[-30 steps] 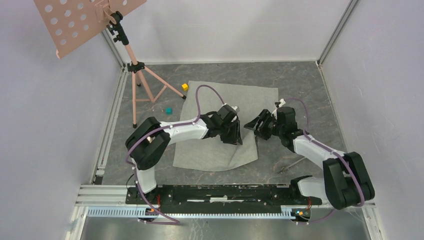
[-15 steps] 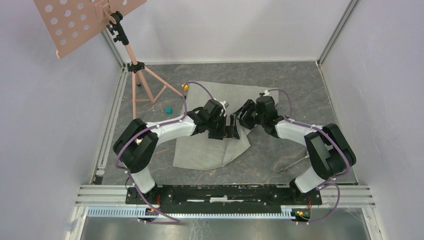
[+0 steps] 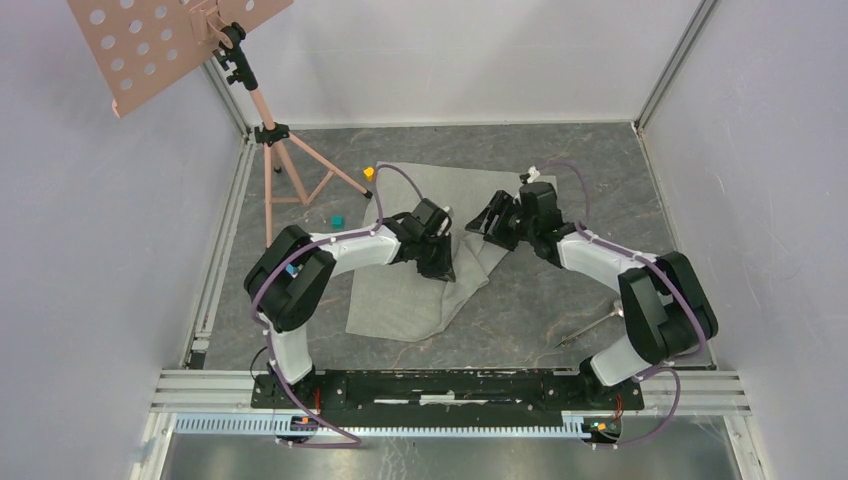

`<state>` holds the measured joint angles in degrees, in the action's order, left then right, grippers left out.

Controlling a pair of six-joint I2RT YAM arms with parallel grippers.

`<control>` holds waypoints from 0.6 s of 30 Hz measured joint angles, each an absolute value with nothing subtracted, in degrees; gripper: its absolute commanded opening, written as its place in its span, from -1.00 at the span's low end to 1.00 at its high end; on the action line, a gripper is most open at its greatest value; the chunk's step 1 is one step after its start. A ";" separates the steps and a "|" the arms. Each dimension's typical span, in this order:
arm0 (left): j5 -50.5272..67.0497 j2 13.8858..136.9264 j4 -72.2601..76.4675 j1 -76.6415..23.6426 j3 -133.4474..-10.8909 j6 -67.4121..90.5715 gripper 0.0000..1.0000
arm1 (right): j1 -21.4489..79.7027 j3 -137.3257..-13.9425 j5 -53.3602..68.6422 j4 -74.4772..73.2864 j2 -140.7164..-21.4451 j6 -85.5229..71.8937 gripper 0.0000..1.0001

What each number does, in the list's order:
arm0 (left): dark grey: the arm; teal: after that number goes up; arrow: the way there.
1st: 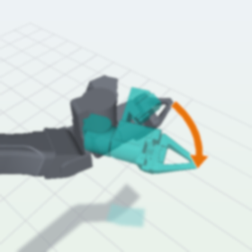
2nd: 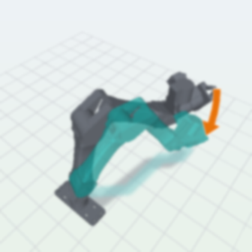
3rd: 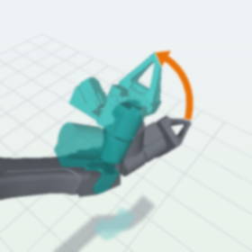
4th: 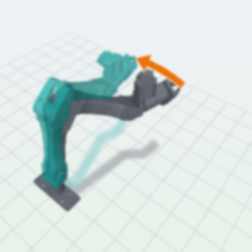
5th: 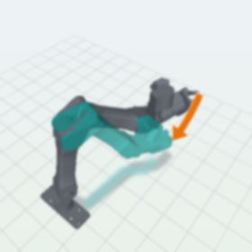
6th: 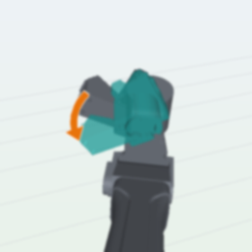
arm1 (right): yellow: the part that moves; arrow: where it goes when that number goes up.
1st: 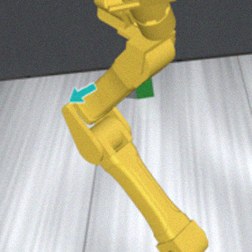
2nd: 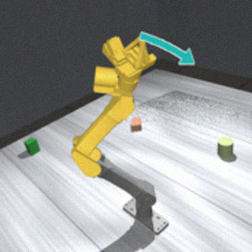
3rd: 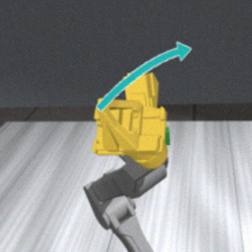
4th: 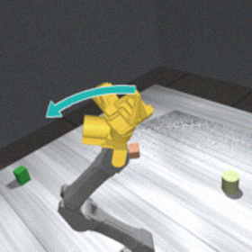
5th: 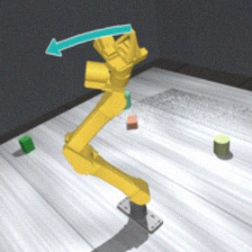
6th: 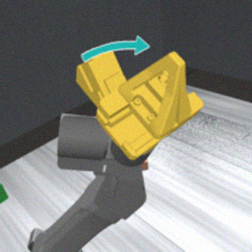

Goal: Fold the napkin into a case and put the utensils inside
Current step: Flatten out the crumpled napkin at the center of the board.

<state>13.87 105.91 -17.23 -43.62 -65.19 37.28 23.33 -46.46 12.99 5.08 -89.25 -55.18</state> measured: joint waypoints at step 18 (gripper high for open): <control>17.06 100.27 -11.66 -38.74 -53.58 37.71 -0.64 | 24.29 -34.26 31.57 6.20 -82.59 -31.64 0.24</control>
